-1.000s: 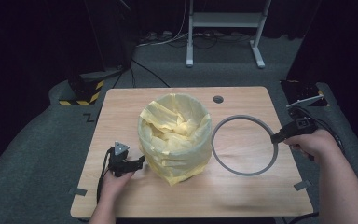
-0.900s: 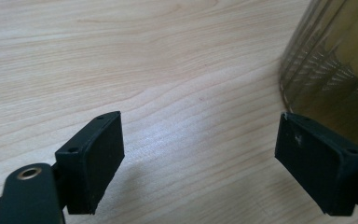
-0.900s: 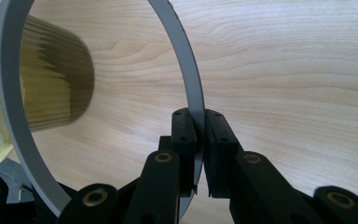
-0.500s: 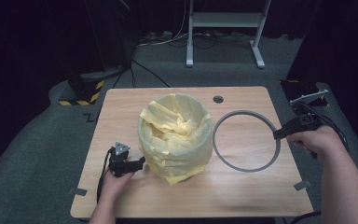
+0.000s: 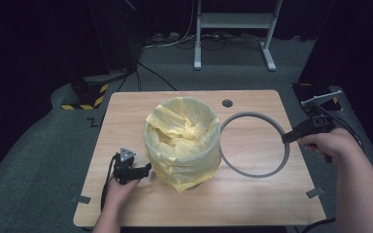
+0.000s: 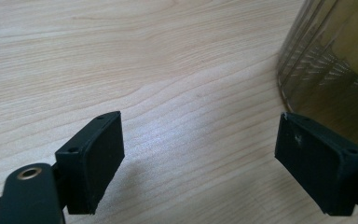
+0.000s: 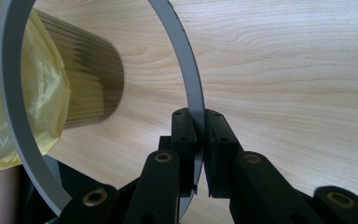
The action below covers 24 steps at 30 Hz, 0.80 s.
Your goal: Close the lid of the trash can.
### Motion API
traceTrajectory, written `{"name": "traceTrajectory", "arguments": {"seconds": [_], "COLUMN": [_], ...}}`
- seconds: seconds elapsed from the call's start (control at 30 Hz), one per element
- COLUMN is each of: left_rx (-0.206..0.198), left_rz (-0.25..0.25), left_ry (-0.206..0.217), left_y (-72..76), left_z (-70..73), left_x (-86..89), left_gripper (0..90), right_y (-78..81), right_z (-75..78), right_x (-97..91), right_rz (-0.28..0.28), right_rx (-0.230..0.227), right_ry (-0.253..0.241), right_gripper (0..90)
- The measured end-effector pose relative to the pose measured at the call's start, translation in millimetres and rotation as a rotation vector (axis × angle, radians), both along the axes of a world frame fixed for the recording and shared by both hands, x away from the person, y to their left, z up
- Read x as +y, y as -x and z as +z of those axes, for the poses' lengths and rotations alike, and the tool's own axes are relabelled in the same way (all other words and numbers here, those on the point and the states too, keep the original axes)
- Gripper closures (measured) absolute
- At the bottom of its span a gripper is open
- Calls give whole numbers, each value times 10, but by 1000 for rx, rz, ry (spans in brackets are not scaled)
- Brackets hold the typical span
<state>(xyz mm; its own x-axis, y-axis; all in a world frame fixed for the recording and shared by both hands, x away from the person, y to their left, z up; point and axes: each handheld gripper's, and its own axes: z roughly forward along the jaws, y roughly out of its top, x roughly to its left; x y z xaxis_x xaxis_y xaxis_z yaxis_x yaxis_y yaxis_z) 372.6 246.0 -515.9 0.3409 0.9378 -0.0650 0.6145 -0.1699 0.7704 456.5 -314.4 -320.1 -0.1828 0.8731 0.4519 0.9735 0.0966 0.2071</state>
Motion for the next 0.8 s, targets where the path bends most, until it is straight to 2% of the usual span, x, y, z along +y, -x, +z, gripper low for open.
{"name": "traceTrajectory", "arguments": {"seconds": [0.2, 0.63, 0.8], "left_rx": [-5, -10, -24], "left_rz": [-2, -10, -3], "left_ry": [-1, 0, 6], "left_y": [4, 6, 12], "left_z": [10, 8, 20], "left_x": [10, 1, 10], "left_gripper": [156, 156, 156], "right_y": [16, 61, 67], "right_z": [71, 259, 340], "right_x": [-40, -62, -61], "right_rz": [-10, -7, -4], "right_rx": [-8, -10, -11], "right_ry": [3, -33, -44], "right_gripper": [841, 842, 842]}}
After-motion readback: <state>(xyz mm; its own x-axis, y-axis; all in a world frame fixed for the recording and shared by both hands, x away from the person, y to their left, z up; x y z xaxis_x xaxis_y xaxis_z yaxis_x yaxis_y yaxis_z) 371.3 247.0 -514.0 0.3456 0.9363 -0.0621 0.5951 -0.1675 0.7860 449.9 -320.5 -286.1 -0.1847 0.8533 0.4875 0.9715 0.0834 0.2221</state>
